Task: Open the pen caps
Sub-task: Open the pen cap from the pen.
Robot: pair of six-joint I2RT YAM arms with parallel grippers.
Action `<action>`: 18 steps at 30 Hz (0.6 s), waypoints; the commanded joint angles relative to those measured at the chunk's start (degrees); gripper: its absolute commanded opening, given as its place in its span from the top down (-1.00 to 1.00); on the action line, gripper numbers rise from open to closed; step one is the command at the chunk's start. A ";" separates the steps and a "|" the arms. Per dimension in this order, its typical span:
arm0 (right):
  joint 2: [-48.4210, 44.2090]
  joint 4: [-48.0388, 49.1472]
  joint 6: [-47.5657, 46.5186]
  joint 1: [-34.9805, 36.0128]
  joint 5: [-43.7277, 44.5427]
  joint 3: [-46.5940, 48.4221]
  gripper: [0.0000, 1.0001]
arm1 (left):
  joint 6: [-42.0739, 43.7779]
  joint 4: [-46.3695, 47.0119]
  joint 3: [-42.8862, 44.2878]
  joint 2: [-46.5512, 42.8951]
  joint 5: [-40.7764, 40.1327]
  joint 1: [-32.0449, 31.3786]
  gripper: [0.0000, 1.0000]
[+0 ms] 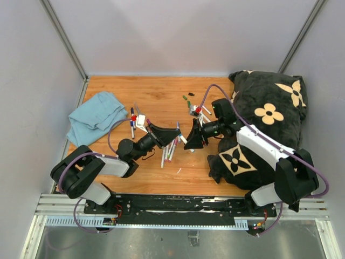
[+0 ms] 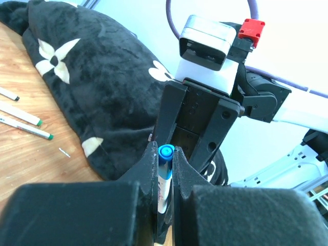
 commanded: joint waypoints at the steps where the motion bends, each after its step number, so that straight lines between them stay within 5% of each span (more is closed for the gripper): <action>1: -0.74 3.94 3.70 1.82 -1.13 -0.44 0.54 | -1.02 6.01 -0.52 -0.38 -1.39 -0.35 0.99; 4: -0.36 3.09 3.61 1.84 -0.98 0.07 0.97 | -0.49 7.53 -0.74 -0.39 -2.89 -0.25 0.99; 10: 1.15 1.27 3.02 1.73 -1.23 0.41 0.99 | -0.68 7.44 0.82 -2.22 -10.14 6.99 0.99; 18: 3.14 1.96 3.74 0.79 -1.51 0.41 0.99 | -12.15 14.34 7.21 1.58 -6.12 19.49 0.99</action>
